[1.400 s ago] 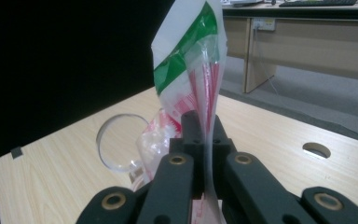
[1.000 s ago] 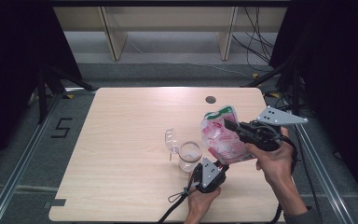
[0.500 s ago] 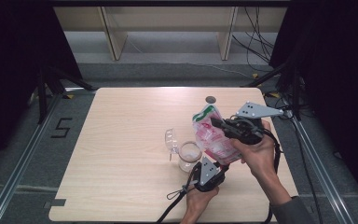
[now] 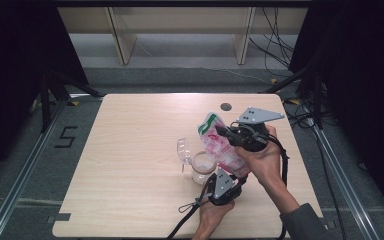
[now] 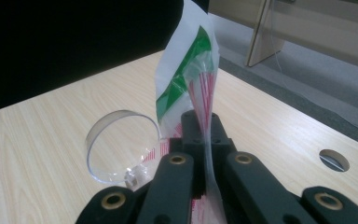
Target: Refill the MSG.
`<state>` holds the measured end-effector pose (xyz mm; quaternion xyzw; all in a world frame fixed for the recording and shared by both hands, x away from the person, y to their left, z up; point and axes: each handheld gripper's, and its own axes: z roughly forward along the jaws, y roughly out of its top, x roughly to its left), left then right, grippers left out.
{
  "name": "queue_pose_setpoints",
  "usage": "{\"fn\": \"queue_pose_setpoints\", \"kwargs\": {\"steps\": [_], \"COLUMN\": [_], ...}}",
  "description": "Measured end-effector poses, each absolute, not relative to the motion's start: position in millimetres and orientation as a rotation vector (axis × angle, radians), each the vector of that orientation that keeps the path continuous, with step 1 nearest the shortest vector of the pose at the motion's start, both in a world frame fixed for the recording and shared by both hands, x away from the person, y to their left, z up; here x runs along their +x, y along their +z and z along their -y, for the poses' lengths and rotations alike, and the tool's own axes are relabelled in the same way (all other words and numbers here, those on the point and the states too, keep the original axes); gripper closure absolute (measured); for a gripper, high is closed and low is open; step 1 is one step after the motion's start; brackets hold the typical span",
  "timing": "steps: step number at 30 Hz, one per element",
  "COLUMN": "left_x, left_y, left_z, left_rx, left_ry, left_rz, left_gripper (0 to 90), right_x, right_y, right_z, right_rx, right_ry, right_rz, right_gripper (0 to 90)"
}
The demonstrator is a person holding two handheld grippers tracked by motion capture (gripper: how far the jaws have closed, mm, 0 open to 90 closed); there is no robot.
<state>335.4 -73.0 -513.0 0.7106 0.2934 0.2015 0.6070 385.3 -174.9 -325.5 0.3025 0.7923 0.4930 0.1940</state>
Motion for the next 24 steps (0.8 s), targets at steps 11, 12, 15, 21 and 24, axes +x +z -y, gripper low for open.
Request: {"fn": "queue_pose_setpoints", "kwargs": {"steps": [11,12,15,21,24], "left_x": [336.3,336.8,337.1,338.1,338.3], "left_y": [-513.6,-514.0,-514.4,-515.5,-516.0], "left_z": [74.1,73.8,73.3,73.4,73.9], "left_rx": [1.641,1.641,1.647,1.665,1.66], "left_ry": [0.433,0.431,0.429,0.421,0.426], "left_rz": [-0.654,-0.656,-0.651,-0.638,-0.635], "left_gripper": [75.4,75.5,75.4,75.4,75.4], "right_x": [391.9,392.2,393.6,395.4,398.0], "right_y": [-327.1,-329.1,-330.0,-332.5,-333.8], "right_z": [165.6,162.4,160.1,154.5,152.5], "right_rx": [0.81,0.827,0.804,0.82,0.804], "right_ry": [1.32,1.324,1.304,1.267,1.255], "right_rz": [-2.262,-2.245,-2.265,-2.304,-2.296], "right_gripper": [90.0,90.0,90.0,90.0,90.0]}}
